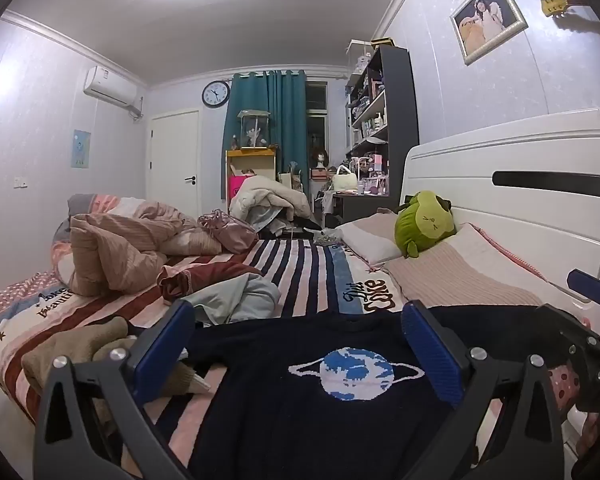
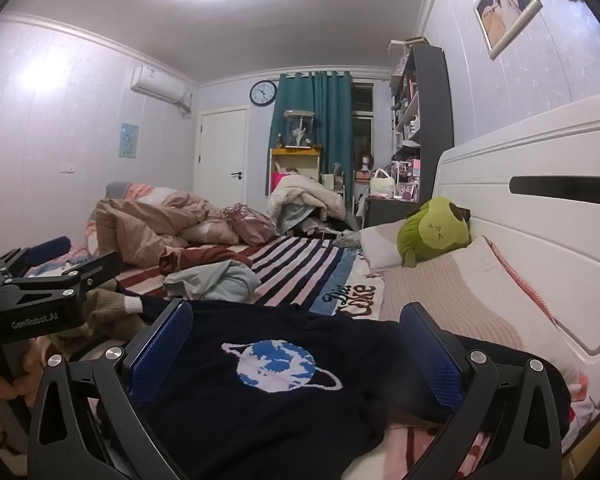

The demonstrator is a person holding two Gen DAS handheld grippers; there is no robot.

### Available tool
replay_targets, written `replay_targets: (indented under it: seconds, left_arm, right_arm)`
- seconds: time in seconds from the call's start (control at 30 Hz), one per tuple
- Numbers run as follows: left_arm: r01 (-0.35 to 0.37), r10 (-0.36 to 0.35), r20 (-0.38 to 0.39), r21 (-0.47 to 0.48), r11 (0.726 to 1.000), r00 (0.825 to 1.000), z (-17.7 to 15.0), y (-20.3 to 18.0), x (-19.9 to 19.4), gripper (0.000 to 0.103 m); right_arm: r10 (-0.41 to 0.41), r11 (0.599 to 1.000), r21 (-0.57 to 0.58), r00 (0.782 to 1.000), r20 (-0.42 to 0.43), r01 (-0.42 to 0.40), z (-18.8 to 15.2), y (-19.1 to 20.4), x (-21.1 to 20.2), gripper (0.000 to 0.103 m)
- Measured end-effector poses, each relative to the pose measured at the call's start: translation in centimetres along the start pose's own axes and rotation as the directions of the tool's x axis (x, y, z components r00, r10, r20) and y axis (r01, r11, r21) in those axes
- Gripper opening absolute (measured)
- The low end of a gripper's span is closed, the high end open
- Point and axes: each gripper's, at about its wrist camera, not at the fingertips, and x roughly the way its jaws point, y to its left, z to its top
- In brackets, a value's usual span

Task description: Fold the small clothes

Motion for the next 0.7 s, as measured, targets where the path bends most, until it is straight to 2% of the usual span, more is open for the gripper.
replay_targets:
  seconds: [0.7]
  left_arm:
    - [-0.001,0.001,0.004,-0.002,1.0,1.0,0.0,0.0,-0.01,0.102]
  right_arm:
    - [-0.001,1.0,0.001,1.0,-0.001,0.001,0.03,0.01,-0.01,0.103]
